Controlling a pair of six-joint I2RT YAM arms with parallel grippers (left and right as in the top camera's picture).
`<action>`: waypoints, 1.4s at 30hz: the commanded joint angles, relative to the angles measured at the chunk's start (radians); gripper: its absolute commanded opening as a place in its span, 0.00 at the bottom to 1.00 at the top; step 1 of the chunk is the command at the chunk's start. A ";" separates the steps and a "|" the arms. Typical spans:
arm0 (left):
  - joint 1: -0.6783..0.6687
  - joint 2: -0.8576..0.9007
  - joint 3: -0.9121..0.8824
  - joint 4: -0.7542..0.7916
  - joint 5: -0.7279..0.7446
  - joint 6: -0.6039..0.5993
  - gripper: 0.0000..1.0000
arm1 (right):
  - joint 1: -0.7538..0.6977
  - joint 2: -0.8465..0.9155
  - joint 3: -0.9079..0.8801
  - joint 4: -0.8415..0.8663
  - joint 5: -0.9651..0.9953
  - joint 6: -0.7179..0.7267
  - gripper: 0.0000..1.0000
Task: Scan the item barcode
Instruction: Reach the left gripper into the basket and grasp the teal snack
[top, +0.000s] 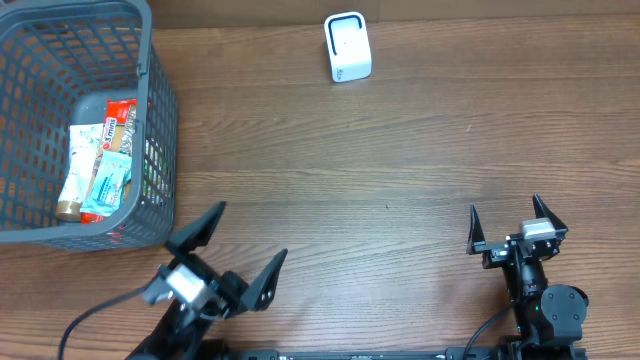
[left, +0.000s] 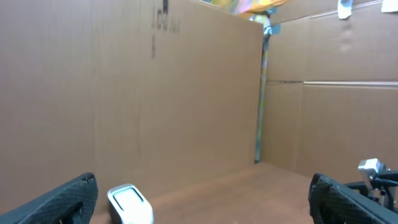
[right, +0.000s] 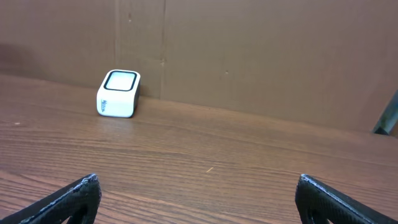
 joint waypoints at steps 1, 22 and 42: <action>-0.002 -0.007 0.124 -0.055 -0.031 0.119 1.00 | 0.002 -0.010 -0.010 0.006 -0.006 -0.004 1.00; -0.002 0.435 0.692 -0.523 -0.101 0.249 1.00 | 0.002 -0.010 -0.010 0.006 -0.006 -0.004 1.00; 0.069 1.340 1.756 -1.151 -1.103 0.387 1.00 | 0.002 -0.010 -0.010 0.006 -0.006 -0.004 1.00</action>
